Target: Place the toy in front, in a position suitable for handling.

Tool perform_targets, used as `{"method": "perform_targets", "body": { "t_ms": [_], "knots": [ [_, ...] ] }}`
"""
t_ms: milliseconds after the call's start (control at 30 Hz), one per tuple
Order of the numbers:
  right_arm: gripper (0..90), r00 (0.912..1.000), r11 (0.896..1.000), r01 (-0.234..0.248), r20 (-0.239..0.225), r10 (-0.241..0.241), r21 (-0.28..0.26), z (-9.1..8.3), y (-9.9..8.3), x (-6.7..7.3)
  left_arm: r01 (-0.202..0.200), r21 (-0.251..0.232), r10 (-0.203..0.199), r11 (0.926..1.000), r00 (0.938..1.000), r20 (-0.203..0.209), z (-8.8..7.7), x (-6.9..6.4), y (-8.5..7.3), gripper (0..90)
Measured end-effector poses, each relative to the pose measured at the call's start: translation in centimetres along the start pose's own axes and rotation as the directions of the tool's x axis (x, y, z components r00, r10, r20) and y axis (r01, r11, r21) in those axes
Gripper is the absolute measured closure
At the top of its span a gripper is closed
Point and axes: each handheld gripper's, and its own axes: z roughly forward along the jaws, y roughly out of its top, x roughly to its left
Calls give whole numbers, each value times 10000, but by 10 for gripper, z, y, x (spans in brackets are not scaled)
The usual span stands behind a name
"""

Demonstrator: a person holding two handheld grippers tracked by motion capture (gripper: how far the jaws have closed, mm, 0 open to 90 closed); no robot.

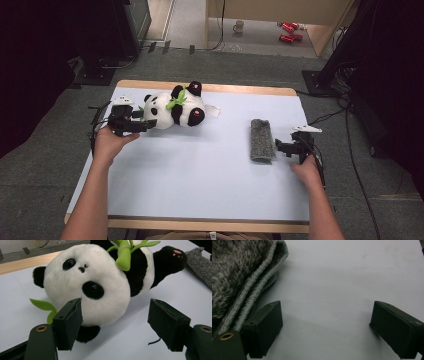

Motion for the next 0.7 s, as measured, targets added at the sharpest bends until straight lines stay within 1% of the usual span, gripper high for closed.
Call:
{"method": "perform_targets", "body": {
  "t_ms": [67, 167, 267, 300, 400, 433, 467, 500, 533, 600, 700],
  "knots": [
    [103, 10000, 10000, 0, -1, 0, 2, 0, 0, 0, 3, 69, -3, 10000, 10000, 2, 2, -1, 2, 274],
    [103, 10000, 10000, 7, 7, -7, 7, 0, 0, 0, -51, 123, 49, 9999, 9999, 117, 6, -3, 5, 275],
    [103, 10000, 10000, 2, 3, -2, 7, 0, 0, 0, -163, 104, 160, 9998, 9996, 241, 10, -8, 14, 275],
    [103, 10000, 10000, 2, 3, -2, 7, 0, 0, 0, -163, 104, 160, 9998, 9996, 241, 10, -8, 14, 275],
    [103, 10000, 10000, 3, -2, -3, 7, 0, 0, 0, -323, 99, 320, 9994, 9989, 329, 14, -13, 25, 275],
    [103, 10000, 10000, 3, -2, -3, 7, 0, 0, 0, -323, 99, 320, 9994, 9989, 329, 14, -13, 25, 275],
    [103, 10000, 10000, 4, 4, -4, 8, 0, 0, 0, -302, 6, 302, 9995, 9987, 403, 15, -16, 29, 275],
    [103, 10000, 10000, 4, 4, -4, 8, 0, 0, 0, -302, 6, 302, 9995, 9987, 403, 15, -16, 29, 275],
    [104, 10000, 10000, 5, 3, -5, 8, 0, 0, 0, -326, -138, 332, 9994, 9983, 471, 16, -18, 35, 275],
    [104, 10000, 10000, 5, 3, -5, 8, 0, 0, 0, -451, -215, 460, 9988, 9978, 470, 18, -21, 39, 275],
    [104, 10000, 10000, 8, 6, -8, 8, 0, 0, 0, -471, -287, 483, 9985, 9979, 440, 22, -22, 44, 285]
  ]
}}
